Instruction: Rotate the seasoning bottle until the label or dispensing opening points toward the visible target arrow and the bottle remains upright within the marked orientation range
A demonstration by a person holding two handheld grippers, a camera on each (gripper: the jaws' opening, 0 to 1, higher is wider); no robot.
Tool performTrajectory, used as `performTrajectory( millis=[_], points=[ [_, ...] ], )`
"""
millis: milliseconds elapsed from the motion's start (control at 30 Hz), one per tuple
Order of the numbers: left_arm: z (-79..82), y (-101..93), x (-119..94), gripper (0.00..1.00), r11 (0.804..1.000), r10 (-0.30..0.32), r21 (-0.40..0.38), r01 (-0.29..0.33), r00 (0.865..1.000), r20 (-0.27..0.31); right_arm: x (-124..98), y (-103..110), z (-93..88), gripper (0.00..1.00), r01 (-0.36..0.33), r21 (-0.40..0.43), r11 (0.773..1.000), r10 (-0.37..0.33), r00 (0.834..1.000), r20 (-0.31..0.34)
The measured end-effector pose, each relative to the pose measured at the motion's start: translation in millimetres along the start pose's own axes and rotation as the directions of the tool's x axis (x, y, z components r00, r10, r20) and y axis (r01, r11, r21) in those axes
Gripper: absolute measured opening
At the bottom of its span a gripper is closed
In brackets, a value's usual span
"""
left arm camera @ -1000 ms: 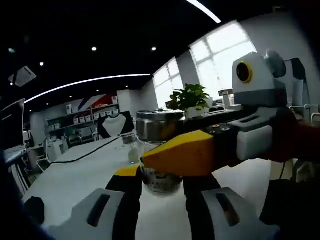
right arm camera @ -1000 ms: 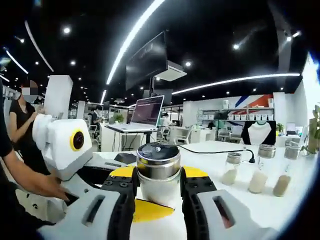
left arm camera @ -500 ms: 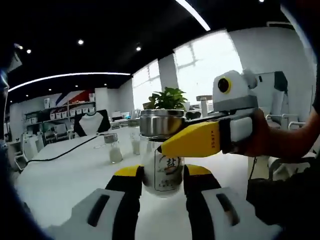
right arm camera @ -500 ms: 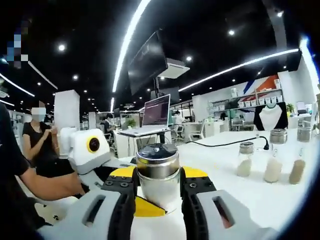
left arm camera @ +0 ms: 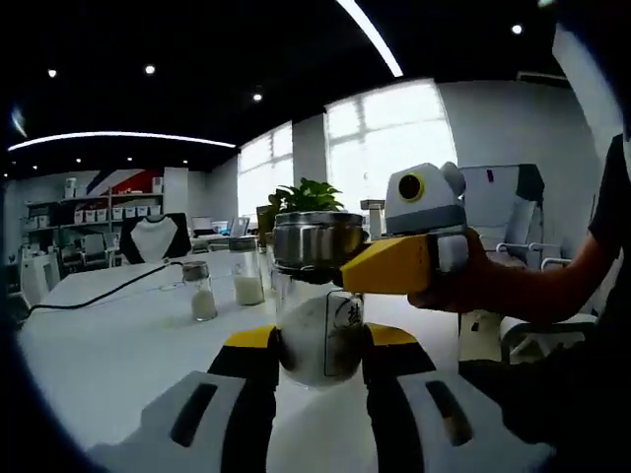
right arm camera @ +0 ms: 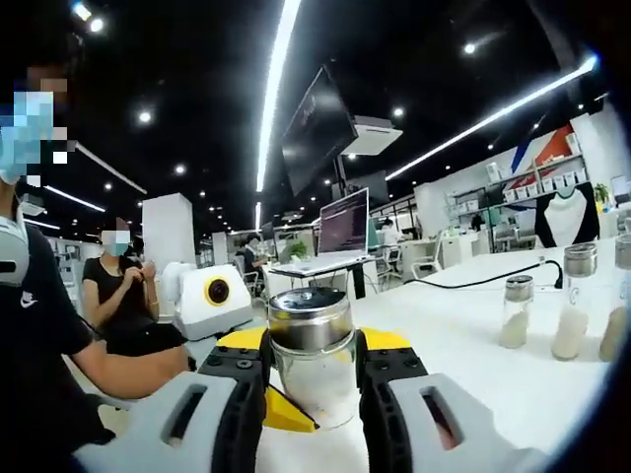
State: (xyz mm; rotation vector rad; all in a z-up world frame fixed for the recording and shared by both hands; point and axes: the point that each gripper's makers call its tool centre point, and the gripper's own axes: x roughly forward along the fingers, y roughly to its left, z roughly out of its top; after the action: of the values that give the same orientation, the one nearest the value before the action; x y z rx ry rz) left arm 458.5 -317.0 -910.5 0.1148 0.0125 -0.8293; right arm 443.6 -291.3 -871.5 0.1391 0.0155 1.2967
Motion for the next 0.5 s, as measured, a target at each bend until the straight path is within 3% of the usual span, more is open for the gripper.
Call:
performTrajectory(
  millis=[200,300,400,500],
  points=[
    [-11.3,15.8,4.6,0.34,0.984,0.167,0.075,-0.163,0.985,-0.048,4.2,-18.0,-10.7,0.32,0.139,0.063,0.988,-0.138,0.990,-0.014],
    [-13.8,20.0,5.5,0.34,0.973,0.223,0.063,-0.220,0.974,-0.041,5.9,-20.4,-11.6,0.32,0.165,0.068,0.984,-0.164,0.986,-0.018],
    [-14.5,24.9,4.8,0.34,0.957,0.279,0.101,-0.273,0.959,-0.046,8.0,-22.3,-11.0,0.32,0.191,0.059,0.980,-0.189,0.981,-0.036],
    [-14.4,26.5,4.9,0.34,0.955,0.287,0.095,-0.282,0.957,-0.044,10.9,-21.7,-10.5,0.32,0.207,0.044,0.977,-0.205,0.978,-0.047]
  ],
)
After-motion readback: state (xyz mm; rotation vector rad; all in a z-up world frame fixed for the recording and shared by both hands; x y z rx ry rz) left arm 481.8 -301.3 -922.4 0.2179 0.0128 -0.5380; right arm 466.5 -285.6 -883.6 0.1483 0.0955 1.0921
